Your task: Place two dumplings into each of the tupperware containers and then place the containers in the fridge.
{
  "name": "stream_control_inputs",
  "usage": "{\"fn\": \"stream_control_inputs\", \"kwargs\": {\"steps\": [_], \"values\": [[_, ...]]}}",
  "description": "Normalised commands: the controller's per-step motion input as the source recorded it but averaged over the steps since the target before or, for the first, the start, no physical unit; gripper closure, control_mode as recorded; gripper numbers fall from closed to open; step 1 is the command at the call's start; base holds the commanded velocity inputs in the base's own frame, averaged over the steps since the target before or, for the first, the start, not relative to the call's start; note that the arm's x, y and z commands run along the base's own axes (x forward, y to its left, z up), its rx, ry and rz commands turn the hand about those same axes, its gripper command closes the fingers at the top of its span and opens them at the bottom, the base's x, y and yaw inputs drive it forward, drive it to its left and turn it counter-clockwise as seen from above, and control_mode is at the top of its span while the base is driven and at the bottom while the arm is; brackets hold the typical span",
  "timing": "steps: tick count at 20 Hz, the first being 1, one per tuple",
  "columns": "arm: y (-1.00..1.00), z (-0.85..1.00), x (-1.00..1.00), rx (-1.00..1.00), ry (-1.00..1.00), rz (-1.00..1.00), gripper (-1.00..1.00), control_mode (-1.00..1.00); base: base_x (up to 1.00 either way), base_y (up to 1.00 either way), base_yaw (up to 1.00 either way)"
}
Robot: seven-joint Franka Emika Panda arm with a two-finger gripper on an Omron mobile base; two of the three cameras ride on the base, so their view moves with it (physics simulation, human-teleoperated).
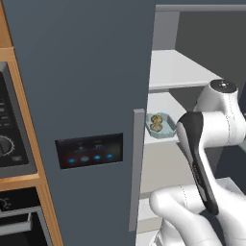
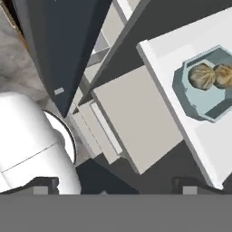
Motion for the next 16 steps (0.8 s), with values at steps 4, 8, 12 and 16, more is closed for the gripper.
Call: {"fn": "stream_control_inputs", "kwargs": {"steps": [4, 8, 12, 16], "values": [[0.08, 0.00, -0.62, 0.19, 0.02, -0.62, -1.00, -1.00, 0.00, 0.00, 0.00], [0.02, 0.06, -0.19, 0.23, -0.02, -0.46, -1.00, -1.00, 0.00, 0.00, 0.00], [0.11, 0.04, -0.07, 0.13, -0.06, -0.41, -1.00, -1.00, 0.00, 0.00, 0.00], [0.04, 0.00, -0.06, 0.10, -0.07, -0.48, -1.00, -1.00, 0.00, 0.00, 0.00]]}}
